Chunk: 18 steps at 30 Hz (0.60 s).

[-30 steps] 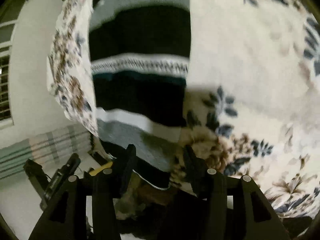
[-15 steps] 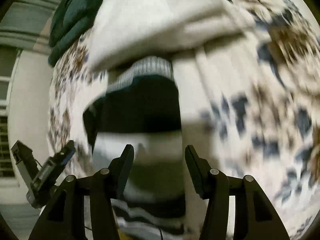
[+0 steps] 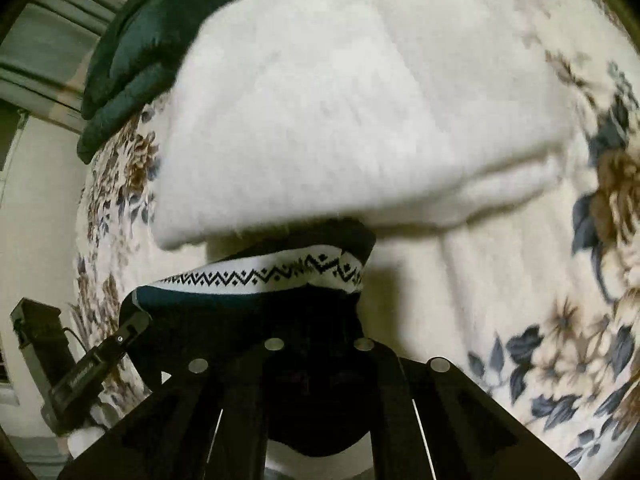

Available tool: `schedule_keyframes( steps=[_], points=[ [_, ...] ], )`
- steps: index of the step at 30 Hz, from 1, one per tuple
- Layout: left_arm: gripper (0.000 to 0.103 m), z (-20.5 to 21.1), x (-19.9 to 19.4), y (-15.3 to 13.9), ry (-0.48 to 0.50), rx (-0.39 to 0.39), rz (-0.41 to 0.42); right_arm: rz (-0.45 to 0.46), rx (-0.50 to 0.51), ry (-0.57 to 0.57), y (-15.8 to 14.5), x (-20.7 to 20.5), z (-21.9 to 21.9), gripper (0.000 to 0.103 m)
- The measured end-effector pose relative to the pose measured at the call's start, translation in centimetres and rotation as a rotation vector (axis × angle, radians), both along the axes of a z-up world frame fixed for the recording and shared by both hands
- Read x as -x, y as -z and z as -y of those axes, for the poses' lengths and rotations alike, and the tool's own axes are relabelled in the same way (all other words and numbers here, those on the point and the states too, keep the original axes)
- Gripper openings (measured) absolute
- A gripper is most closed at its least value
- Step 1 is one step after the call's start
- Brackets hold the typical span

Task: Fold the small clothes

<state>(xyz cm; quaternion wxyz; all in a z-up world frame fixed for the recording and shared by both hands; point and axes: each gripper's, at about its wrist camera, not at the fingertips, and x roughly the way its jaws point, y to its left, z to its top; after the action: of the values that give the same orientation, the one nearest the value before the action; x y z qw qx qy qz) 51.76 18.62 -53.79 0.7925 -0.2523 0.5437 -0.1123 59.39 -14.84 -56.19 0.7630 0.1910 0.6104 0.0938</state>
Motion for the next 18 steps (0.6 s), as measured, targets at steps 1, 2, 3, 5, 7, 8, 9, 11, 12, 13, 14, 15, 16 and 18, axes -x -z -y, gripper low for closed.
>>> schedule_keyframes(
  steps=[1, 2, 3, 5, 7, 8, 9, 11, 12, 13, 14, 15, 16, 18],
  points=[
    [0.006, 0.0, -0.5, 1.1, 0.024, -0.006, -0.021, -0.001, 0.010, 0.001, 0.0, 0.1, 0.2, 0.005],
    [0.006, 0.2, -1.2, 2.1, 0.038, -0.009, -0.045, -0.019, 0.034, 0.013, 0.6, -0.8, 0.2, 0.005],
    [0.006, 0.4, -1.7, 3.2, 0.050, -0.001, -0.072, -0.040, 0.053, 0.019, 1.3, -1.2, 0.1, 0.005],
    [0.010, 0.2, -1.9, 4.1, 0.063, 0.035, -0.102, -0.076, 0.072, 0.013, 2.4, -1.8, 0.1, 0.005],
    [0.014, -0.2, -1.5, 3.4, 0.056, 0.075, -0.105, -0.113, 0.074, 0.006, 3.0, -2.0, 0.2, 0.007],
    [0.022, -0.4, -1.1, 2.9, 0.050, 0.084, -0.103, -0.117, 0.053, 0.011, 2.8, -1.8, 0.4, 0.010],
    [0.026, -0.7, -0.5, 2.2, 0.035, 0.079, -0.101, -0.123, 0.038, 0.017, 2.6, -1.5, 0.8, 0.020],
    [0.046, -1.2, 0.8, 1.1, 0.020, 0.082, -0.068, -0.116, -0.002, 0.047, 1.8, -0.4, 1.9, 0.032],
    [0.050, -1.2, 1.3, 0.8, 0.014, 0.071, -0.060, -0.108, -0.031, 0.064, 1.1, 0.7, 2.7, 0.040],
    [0.050, -1.2, 2.6, 0.1, 0.003, 0.058, -0.045, -0.106, -0.050, 0.069, 0.7, 1.6, 3.3, 0.044],
    [0.050, -1.1, 3.3, -0.2, 0.003, 0.066, -0.038, -0.104, -0.068, 0.072, 0.4, 2.6, 3.6, 0.044],
    [0.050, -0.7, 4.2, -0.3, 0.018, 0.073, -0.039, -0.103, -0.087, 0.065, 0.1, 3.7, 3.7, 0.044],
    [0.050, -0.5, 4.6, -0.2, 0.030, 0.062, -0.043, -0.108, -0.096, 0.047, 0.1, 4.8, 3.5, 0.045],
    [0.050, 0.8, 5.3, 0.3, 0.073, 0.017, -0.042, -0.142, -0.105, -0.004, 0.5, 6.8, 2.1, 0.045]
  ],
)
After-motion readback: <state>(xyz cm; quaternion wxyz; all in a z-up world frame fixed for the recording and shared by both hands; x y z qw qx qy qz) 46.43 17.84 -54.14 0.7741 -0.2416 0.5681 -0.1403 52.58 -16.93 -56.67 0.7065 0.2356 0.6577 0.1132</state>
